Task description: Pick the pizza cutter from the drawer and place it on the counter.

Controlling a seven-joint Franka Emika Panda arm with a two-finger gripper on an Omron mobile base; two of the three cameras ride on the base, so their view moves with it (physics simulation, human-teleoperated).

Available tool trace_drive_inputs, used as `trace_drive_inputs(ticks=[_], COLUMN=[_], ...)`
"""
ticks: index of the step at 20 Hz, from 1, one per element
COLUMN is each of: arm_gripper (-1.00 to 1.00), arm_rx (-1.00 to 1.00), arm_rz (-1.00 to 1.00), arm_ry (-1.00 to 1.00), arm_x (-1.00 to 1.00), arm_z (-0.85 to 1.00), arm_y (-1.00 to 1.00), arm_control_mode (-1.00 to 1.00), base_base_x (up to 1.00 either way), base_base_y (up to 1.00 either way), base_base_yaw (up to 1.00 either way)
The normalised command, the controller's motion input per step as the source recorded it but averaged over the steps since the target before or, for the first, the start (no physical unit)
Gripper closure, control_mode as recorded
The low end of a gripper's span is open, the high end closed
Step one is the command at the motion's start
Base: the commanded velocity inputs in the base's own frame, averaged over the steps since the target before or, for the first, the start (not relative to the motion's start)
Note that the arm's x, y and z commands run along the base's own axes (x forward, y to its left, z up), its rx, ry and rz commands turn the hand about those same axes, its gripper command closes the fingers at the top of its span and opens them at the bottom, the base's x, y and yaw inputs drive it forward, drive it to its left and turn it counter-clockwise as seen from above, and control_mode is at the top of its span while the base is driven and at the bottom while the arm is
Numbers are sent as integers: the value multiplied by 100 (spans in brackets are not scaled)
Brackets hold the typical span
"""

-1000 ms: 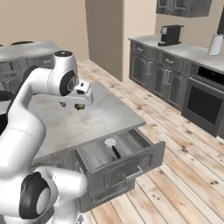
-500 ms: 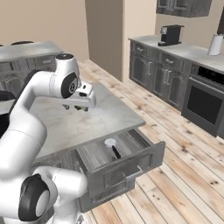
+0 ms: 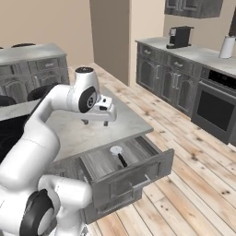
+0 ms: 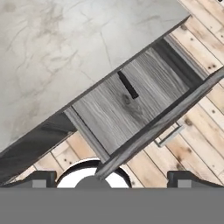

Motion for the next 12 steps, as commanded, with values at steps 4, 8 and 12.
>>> trace_drive_inputs(ticks=[4,8,12], arm_gripper=[-100,-100,-100], arm_rx=[-5,-1,0], arm_rz=[2,10,23], arm_ry=[5,0,0], arm_x=[32,28,9], arm_z=[-57,-61,-66], arm_y=[-9,0,-18], arm_control_mode=[-100,-100,-100], base_base_x=[0,0,0], base_base_y=[0,0,0], base_base_yaw=[0,0,0])
